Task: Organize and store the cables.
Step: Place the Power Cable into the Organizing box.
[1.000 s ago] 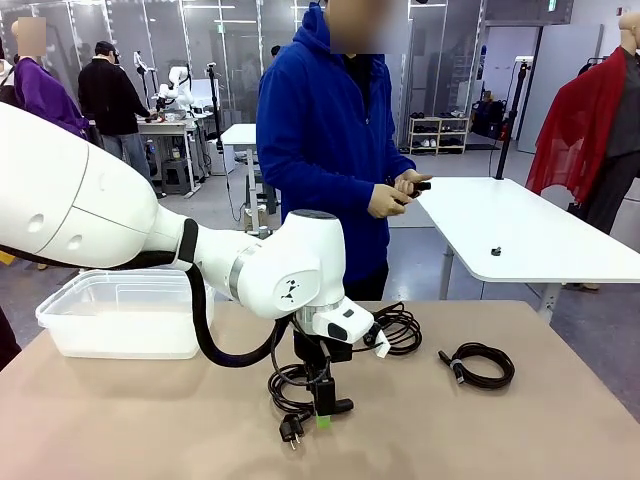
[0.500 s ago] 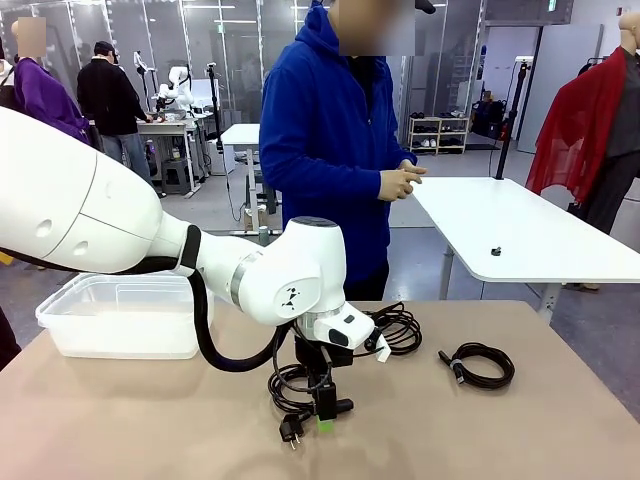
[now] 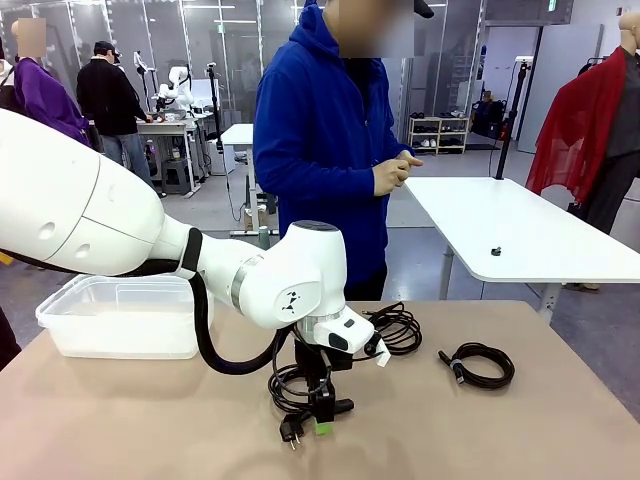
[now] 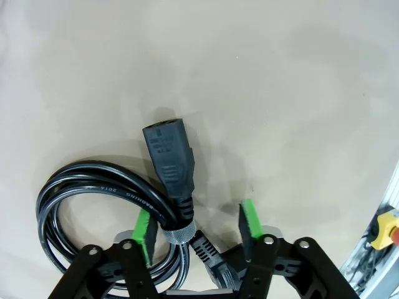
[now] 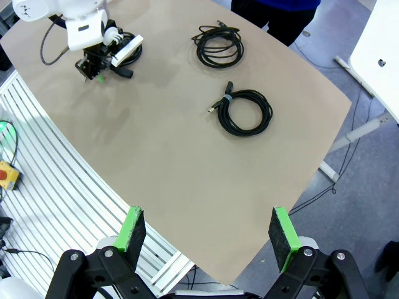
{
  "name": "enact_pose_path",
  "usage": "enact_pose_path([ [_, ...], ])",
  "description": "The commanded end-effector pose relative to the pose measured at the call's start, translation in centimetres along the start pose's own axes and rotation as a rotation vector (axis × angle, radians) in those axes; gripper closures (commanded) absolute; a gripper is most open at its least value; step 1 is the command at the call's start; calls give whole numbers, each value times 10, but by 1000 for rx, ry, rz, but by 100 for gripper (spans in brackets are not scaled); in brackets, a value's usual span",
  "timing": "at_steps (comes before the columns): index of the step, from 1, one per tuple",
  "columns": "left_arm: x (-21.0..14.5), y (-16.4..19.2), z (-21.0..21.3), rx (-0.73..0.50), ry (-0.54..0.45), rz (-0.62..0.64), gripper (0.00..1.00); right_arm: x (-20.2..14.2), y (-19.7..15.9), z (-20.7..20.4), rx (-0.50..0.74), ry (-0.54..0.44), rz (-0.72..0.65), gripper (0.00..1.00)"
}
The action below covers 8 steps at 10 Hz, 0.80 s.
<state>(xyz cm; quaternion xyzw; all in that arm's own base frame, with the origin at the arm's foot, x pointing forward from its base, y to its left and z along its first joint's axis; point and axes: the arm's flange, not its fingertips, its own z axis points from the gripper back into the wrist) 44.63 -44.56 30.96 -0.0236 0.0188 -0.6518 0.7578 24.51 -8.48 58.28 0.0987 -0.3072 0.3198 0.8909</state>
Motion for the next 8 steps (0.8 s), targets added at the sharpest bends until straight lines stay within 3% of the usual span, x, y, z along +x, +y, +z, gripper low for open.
enact_pose_path([
  [1,-2,-6,-1,46,17,10,100,-1,-1,0,-4,-3,-5,0],
  [8,-4,-9,15,45,-10,-23,100,-1,-1,0,-4,-3,-5,0],
])
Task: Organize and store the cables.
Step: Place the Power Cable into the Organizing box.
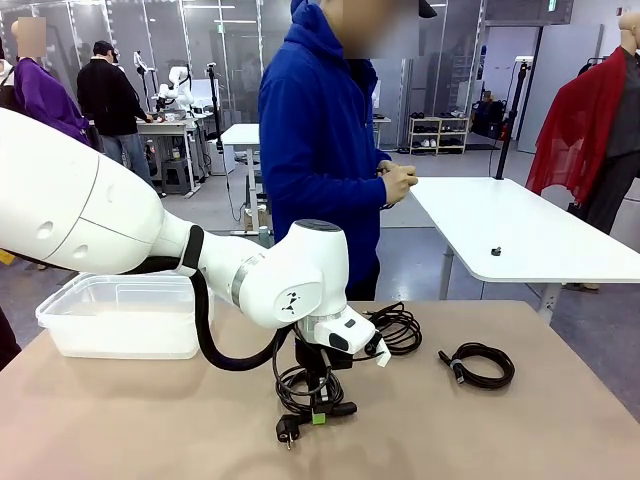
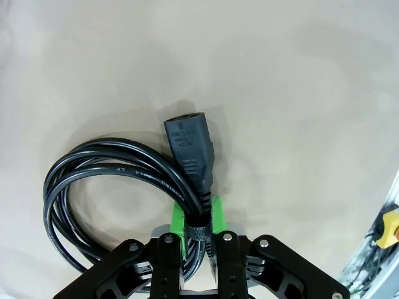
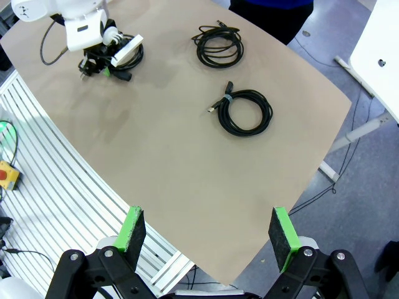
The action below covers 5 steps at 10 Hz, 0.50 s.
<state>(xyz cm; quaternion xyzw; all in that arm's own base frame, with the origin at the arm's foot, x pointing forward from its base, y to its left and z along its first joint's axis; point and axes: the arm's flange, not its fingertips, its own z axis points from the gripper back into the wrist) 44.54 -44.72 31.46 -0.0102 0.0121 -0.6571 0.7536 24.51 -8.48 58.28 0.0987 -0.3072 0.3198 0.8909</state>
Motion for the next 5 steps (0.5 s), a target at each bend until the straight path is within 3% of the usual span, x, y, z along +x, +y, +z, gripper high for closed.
enact_pose_path([
  [1,-13,-10,37,44,-11,-13,100,-1,-1,0,-4,-3,-5,0],
  [3,-24,-14,91,60,-59,-53,100,-1,-1,0,-4,-3,-5,0],
  [5,-36,-20,130,45,-36,-104,100,-1,-1,0,-4,-3,-5,0],
])
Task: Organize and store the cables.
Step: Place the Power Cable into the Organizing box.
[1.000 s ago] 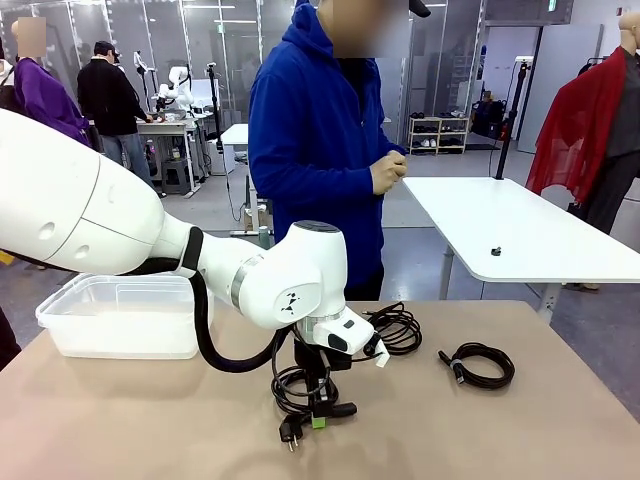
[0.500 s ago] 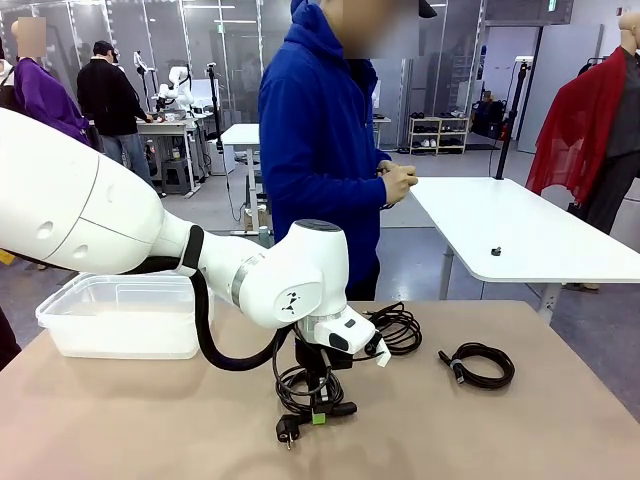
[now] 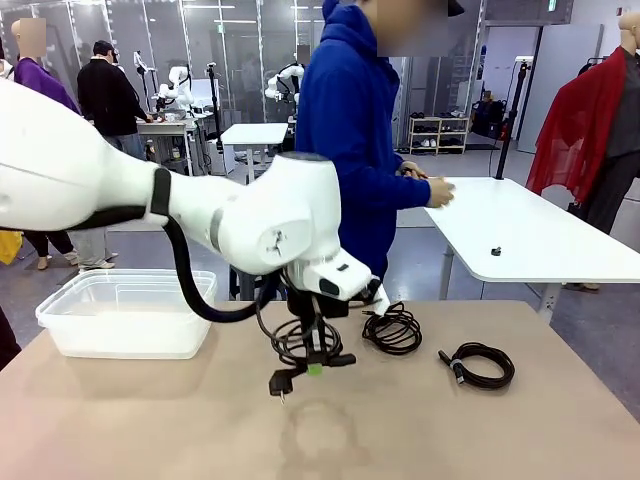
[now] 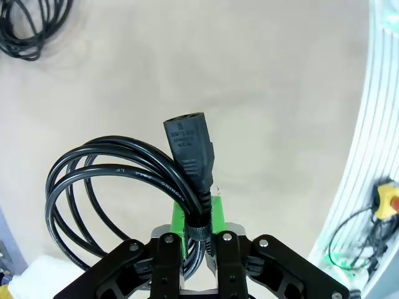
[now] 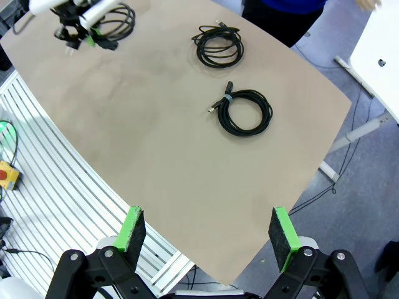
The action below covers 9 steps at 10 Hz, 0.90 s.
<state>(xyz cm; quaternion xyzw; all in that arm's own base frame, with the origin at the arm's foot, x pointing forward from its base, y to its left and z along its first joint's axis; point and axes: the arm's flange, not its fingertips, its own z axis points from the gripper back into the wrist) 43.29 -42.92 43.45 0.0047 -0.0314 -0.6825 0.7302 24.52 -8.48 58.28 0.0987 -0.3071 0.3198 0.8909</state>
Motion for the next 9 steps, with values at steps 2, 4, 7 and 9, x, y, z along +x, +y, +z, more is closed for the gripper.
enact_pose_path([
  [2,-19,-6,38,-14,4,-47,100,-1,-1,0,-4,-4,-4,0],
  [4,-17,-7,58,-8,5,-74,100,-1,-1,0,-4,-4,-4,0],
  [7,-13,-6,50,15,9,-43,100,-1,-1,0,-4,-4,-4,0],
  [9,-13,-6,50,15,9,-43,100,-1,-1,0,-4,-4,-4,0],
])
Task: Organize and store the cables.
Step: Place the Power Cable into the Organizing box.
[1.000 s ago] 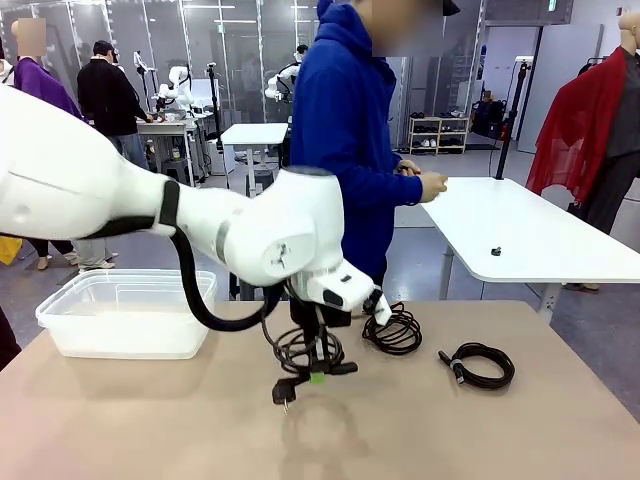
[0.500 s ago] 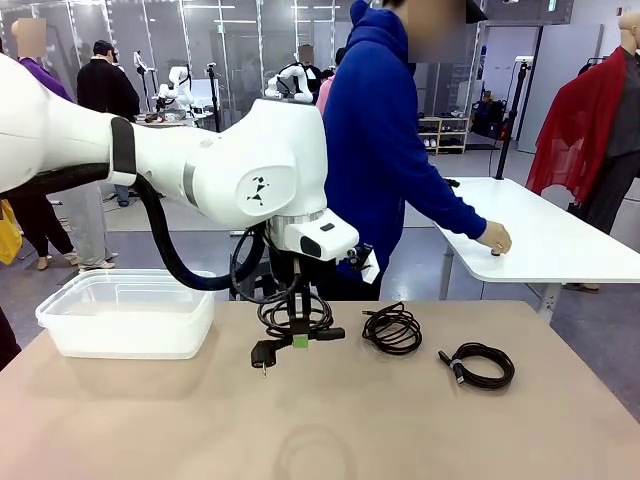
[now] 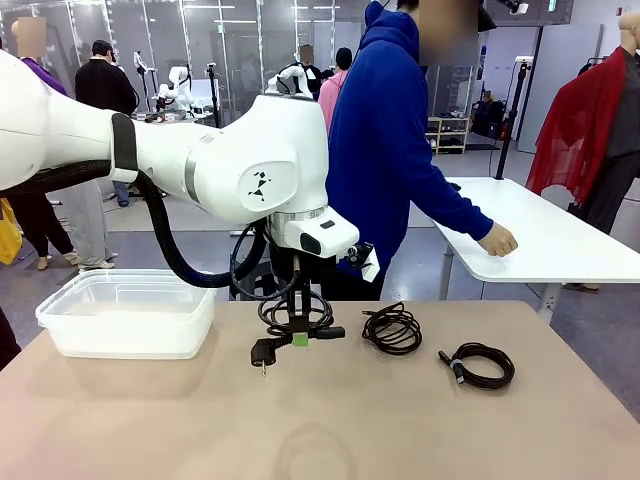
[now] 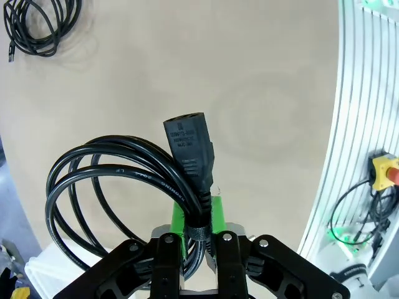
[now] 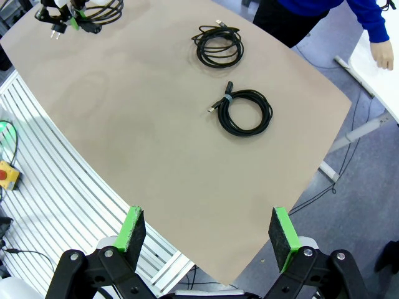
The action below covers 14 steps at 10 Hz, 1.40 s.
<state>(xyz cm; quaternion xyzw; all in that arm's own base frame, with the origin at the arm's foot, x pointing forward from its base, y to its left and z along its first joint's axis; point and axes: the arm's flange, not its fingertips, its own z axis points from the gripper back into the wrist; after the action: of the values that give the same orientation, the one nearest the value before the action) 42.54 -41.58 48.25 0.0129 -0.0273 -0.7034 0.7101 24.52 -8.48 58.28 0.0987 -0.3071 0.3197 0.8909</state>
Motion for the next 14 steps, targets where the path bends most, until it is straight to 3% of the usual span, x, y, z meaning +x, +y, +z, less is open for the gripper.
enact_pose_path([
  [1,-1,-2,1,10,-6,15,100,-1,-1,0,-4,-4,-4,0],
  [2,0,0,0,0,0,0,82,-1,-1,0,-4,-4,-4,0],
  [3,-10,10,5,-97,23,-23,82,-1,-1,0,-4,-4,-4,0],
  [5,-39,12,17,-148,41,-171,82,-1,-1,0,-4,-4,-4,0],
  [8,-89,22,40,-129,-38,-250,82,-1,-1,0,-4,-4,-4,0],
  [9,-110,27,45,-67,-55,-263,82,-1,-1,0,-4,-4,-4,0],
  [12,-202,61,52,35,-92,-242,82,-1,-1,0,-4,-4,-4,0],
  [14,-262,75,55,34,-125,-226,82,-1,-1,0,-4,-4,-4,0],
])
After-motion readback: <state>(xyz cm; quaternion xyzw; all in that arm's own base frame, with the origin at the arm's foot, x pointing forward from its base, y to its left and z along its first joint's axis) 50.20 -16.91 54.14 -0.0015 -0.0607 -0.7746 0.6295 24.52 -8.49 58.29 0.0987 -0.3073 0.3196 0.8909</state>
